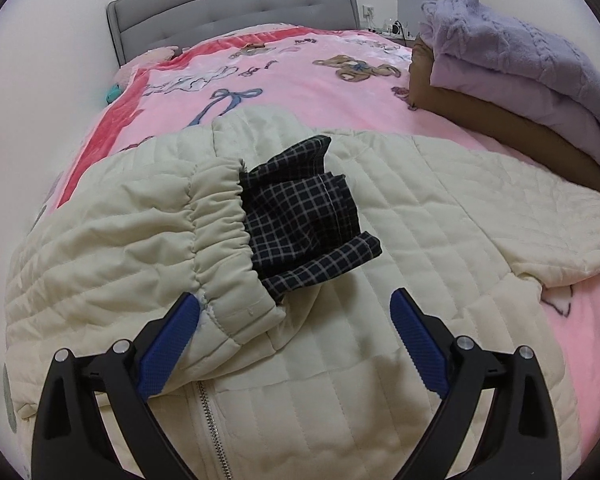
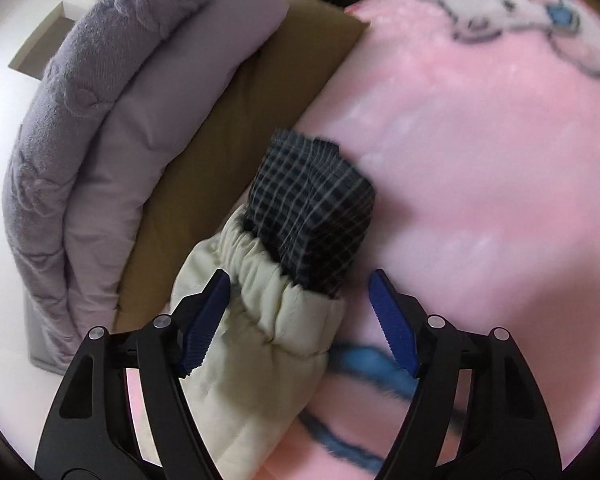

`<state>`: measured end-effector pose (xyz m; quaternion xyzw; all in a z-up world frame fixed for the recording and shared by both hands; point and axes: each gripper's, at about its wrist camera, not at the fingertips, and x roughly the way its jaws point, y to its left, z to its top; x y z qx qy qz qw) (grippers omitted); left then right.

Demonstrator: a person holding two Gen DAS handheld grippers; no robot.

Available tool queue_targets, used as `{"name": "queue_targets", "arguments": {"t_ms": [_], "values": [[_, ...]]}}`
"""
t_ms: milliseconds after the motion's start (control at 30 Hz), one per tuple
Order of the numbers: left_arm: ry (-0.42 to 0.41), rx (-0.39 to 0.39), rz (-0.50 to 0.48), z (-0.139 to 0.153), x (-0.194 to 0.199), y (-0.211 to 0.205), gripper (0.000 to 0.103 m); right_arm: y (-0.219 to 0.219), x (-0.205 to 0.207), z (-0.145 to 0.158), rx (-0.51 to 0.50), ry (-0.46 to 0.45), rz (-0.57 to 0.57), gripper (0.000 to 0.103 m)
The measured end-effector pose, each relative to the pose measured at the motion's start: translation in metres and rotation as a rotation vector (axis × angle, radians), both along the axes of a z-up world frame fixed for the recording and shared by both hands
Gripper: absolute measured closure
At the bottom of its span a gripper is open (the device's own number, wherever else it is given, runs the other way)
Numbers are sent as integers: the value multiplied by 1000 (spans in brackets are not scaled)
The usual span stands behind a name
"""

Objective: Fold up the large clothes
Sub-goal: 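Grasp the other sleeve's plaid-lined cuff with the right gripper and lift it, then carry the cuff across the jacket body with the right gripper and release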

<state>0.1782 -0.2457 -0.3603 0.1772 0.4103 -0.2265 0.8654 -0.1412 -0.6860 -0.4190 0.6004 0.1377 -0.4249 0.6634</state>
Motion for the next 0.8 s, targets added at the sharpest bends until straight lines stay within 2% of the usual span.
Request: {"name": "queue_targets", "arguments": {"t_ms": [67, 133, 167, 200, 267, 333, 400, 433, 533, 567, 633, 733, 800], "values": [[-6, 8, -4, -1, -1, -1, 9, 5, 9, 3, -31, 10, 55, 29], [-6, 10, -7, -1, -1, 0, 9, 8, 20, 8, -75, 75, 105, 43], [-7, 10, -7, -1, -1, -1, 9, 9, 21, 11, -95, 97, 116, 56], [-6, 14, -9, -1, -2, -1, 9, 12, 22, 14, -101, 91, 116, 60], [-2, 34, -14, -4, -1, -4, 8, 18, 21, 26, -124, 45, 128, 65], [17, 100, -45, -11, -2, -10, 6, 25, 24, 45, -163, 28, 151, 67], [1, 141, -70, -12, -4, -13, 5, 37, 34, 78, -237, 2, 199, 67], [8, 114, -70, -10, -3, -10, 5, 49, 43, 106, -300, -30, 246, 67], [78, -38, -37, 2, 4, 8, 5, 79, 70, 167, -437, -87, 353, 68], [97, -70, -29, 5, 7, 13, 5, 97, 85, 196, -500, -129, 405, 68], [125, -123, 2, 9, 11, 24, 6, 126, 112, 233, -592, -184, 507, 68], [177, -189, 40, 11, 11, 39, 6, 174, 163, 270, -686, -212, 687, 68], [196, -236, 50, 16, 9, 51, 5, 204, 192, 280, -728, -212, 794, 68]]}}
